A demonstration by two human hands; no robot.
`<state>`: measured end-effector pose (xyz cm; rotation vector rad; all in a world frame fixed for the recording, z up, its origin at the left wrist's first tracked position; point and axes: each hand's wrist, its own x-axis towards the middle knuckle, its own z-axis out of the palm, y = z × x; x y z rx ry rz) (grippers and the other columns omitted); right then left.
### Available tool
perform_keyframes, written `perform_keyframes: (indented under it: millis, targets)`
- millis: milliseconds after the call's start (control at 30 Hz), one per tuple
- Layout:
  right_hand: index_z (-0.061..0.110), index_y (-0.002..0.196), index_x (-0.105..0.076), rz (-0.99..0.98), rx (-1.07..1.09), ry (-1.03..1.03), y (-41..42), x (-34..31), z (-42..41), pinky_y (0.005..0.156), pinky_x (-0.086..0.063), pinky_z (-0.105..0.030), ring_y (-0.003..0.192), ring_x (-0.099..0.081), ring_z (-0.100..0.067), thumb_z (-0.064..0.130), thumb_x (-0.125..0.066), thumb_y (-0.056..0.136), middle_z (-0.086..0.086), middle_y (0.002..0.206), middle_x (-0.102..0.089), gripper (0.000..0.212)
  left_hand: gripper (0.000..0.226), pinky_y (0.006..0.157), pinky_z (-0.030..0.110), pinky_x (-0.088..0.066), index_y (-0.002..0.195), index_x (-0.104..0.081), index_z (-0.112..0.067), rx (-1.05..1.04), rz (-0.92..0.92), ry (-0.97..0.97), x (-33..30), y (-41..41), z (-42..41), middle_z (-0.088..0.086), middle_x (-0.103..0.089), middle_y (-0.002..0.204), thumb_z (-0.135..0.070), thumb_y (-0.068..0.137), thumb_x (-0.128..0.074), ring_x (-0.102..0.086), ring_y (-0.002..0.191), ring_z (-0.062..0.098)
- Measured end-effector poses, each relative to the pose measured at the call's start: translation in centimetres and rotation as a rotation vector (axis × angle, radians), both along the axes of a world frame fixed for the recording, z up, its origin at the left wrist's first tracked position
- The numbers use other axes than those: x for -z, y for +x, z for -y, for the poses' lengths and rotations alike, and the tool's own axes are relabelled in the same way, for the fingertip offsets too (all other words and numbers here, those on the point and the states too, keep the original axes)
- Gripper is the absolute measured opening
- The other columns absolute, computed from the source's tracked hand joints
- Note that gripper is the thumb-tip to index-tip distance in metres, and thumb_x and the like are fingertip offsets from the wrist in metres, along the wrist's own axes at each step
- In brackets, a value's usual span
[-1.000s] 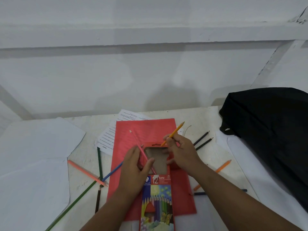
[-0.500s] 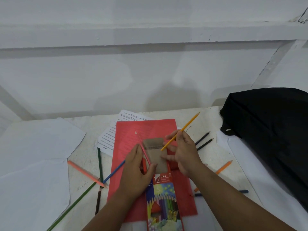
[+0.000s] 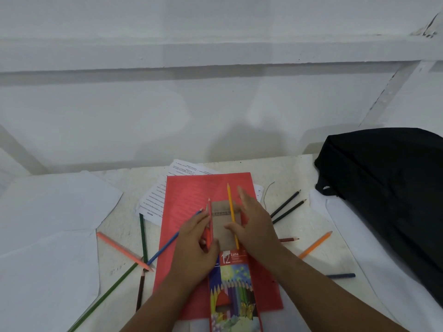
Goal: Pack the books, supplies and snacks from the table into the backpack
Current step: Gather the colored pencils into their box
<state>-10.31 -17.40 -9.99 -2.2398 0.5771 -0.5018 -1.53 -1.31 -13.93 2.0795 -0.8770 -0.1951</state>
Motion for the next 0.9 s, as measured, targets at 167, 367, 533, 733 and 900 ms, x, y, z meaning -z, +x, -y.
perform_keyframes:
  millis: [167, 367, 533, 733, 900]
  targets:
    - [0.002, 0.11, -0.071, 0.161, -0.112, -0.318, -1.2, 1.9, -0.5, 0.102, -0.046, -0.015, 0.11, -0.064, -0.016, 0.011, -0.08, 0.079, -0.01, 0.118, -0.068, 0.033, 0.061, 0.109, 0.029, -0.038, 0.138, -0.049, -0.03, 0.056, -0.007, -0.042, -0.2, -0.2, 0.0, -0.009, -0.038, 0.151, -0.033, 0.08, -0.067, -0.035, 0.14, 0.011]
    - [0.007, 0.098, -0.076, 0.169, -0.175, -0.469, -2.1, 2.4, -0.5, 0.112, -0.042, -0.039, 0.127, -0.058, -0.021, 0.032, -0.066, 0.09, -0.005, 0.107, -0.074, 0.028, 0.035, 0.109, 0.032, -0.04, 0.119, -0.061, -0.024, 0.046, 0.061, -0.057, 0.1, -0.2, 0.3, -0.013, -0.039, 0.145, -0.034, 0.086, -0.063, -0.032, 0.136, 0.0]
    - [0.014, 0.071, -0.071, 0.168, -0.218, -0.467, -3.9, 2.7, -0.5, 0.114, -0.037, -0.048, 0.104, -0.068, -0.013, 0.023, -0.066, 0.092, 0.001, 0.076, -0.073, 0.023, 0.011, 0.091, 0.042, -0.052, 0.09, -0.053, -0.029, 0.011, 0.103, -0.059, -0.1, -0.2, 0.6, -0.008, -0.051, 0.139, -0.026, 0.091, -0.063, -0.049, 0.122, 0.018]
    - [0.012, 0.09, -0.073, 0.233, -0.231, -0.429, -5.4, 1.6, -1.1, 0.108, -0.043, -0.035, 0.09, -0.062, -0.01, 0.022, -0.066, 0.09, 0.001, 0.091, -0.069, 0.012, 0.026, 0.095, 0.032, -0.05, 0.116, -0.062, -0.027, 0.007, 0.092, -0.062, -0.2, -0.4, 0.5, -0.012, -0.048, 0.141, -0.03, 0.091, -0.062, -0.051, 0.122, 0.015]
    - [0.021, 0.098, -0.074, 0.042, -0.149, -0.418, -5.8, 1.4, -0.7, 0.103, -0.044, -0.034, 0.122, -0.05, -0.013, 0.032, -0.06, 0.092, 0.004, 0.123, -0.063, 0.019, 0.017, 0.083, 0.017, -0.049, 0.08, -0.063, -0.019, 0.014, 0.112, -0.092, -0.7, -0.6, 0.2, -0.009, -0.054, 0.128, -0.034, 0.086, -0.067, -0.054, 0.109, 0.003]
